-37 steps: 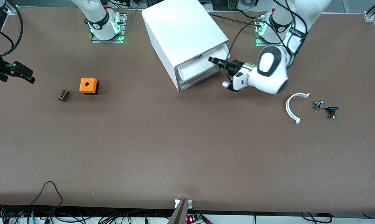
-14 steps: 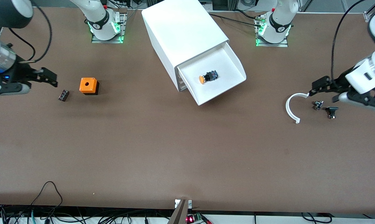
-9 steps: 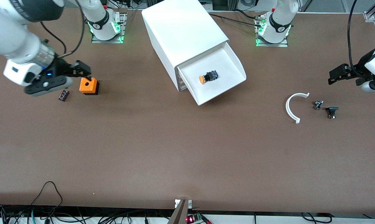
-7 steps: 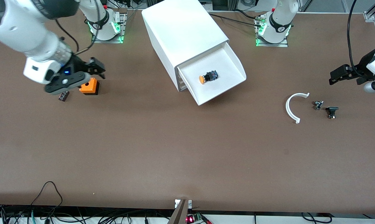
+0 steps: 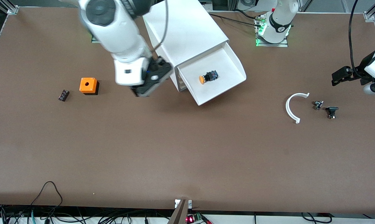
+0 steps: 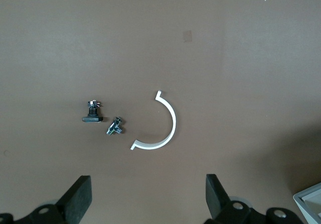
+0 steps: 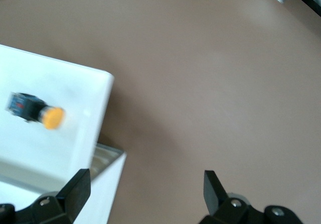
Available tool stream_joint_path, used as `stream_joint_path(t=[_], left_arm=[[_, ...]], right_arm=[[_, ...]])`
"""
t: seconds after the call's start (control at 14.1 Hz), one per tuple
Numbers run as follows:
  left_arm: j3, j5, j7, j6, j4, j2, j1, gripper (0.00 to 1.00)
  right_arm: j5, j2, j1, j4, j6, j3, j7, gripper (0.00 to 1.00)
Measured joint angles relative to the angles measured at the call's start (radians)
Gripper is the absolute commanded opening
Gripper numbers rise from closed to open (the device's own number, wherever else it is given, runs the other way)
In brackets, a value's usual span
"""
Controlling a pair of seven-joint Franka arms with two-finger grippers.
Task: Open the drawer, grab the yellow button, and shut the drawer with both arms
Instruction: 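Grasp the orange-capped button in the drawer with the right gripper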
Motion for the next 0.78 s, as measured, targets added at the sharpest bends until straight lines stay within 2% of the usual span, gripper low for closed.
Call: stream_joint_path(t=[0.14,0.28,0.78], left_arm=[[0.0,0.0,0.0,0.0,0.0,0.001,0.0,1.0],[0.0,0.0,0.0,0.0,0.0,0.003,0.0,1.0],[0.0,0.0,0.0,0.001,0.001,0.011,0.0,1.0]], right_arm=[[0.001,0.091,0.036,0.096,0.019,0.038,-0.069,1.0],[0.001,0.149,0.068,0.14,0.046,0.065,-0.16,1.0],[0.001,0.221,0.147,0.158,0.067,0.086,-0.485,1.0]])
